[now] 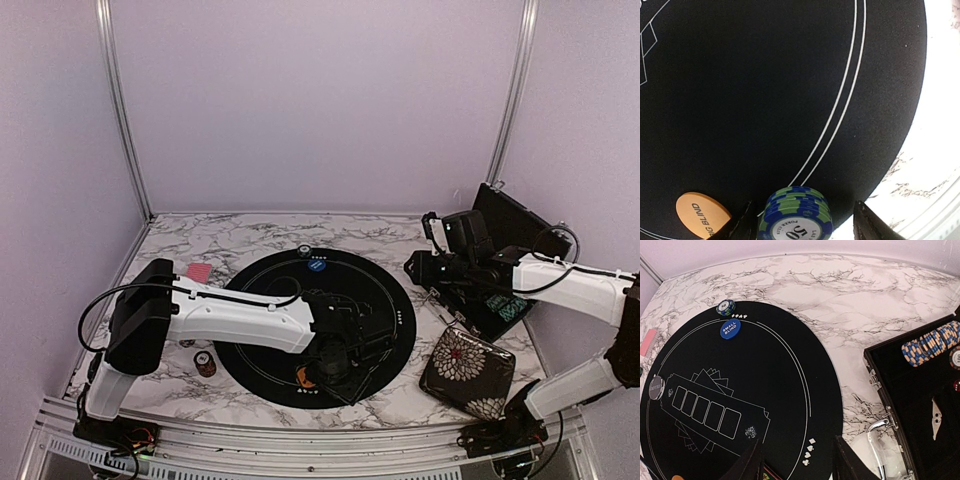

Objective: Distribute texas hold em gaming equipment
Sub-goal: Place the big blind button in the big blind area, then pick up the poker chip from the center of the board.

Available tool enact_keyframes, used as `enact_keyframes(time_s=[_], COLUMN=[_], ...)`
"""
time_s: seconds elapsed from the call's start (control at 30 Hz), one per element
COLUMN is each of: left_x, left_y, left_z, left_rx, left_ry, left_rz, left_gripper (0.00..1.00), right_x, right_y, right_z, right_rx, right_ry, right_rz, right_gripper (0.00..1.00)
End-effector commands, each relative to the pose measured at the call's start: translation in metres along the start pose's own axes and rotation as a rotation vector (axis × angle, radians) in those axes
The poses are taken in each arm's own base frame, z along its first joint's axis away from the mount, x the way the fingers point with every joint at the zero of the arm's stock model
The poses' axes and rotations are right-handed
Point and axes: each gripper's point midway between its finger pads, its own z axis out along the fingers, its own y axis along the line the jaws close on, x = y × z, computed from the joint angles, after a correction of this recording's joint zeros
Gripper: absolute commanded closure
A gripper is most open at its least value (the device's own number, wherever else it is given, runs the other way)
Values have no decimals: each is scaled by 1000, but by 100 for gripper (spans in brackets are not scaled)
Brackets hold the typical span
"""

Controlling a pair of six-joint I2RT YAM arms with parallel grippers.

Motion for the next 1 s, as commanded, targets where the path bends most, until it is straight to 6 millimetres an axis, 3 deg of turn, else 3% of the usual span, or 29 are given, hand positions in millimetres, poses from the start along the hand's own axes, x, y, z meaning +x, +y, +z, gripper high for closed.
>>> enact_keyframes(time_s=[0.0,0.3,0.53,0.73,0.97], left_x=[-10,-28,-49,-59,-50], left_y=[2,5,31,89,189], left_z=[-9,-30,-67,-93,-114], left_rx=[-20,-25,-29,-68,-135], left_ry=[-25,-74,-153,-193,-192], left_rz=[21,20,-47,-159,-327], left_gripper=[30,26,25,25,25], right_x=[-14,-18,-25,-32,-41], right_y=[0,0,5,13,27], right_z=[-8,-11,-8,3,20], right_rx=[-2,3,-9,-29,-73], right_ry=[-38,-43,-40,-18,12], right_rz=[13,11,6,-12,-32], right_gripper=[56,56,55,56,56])
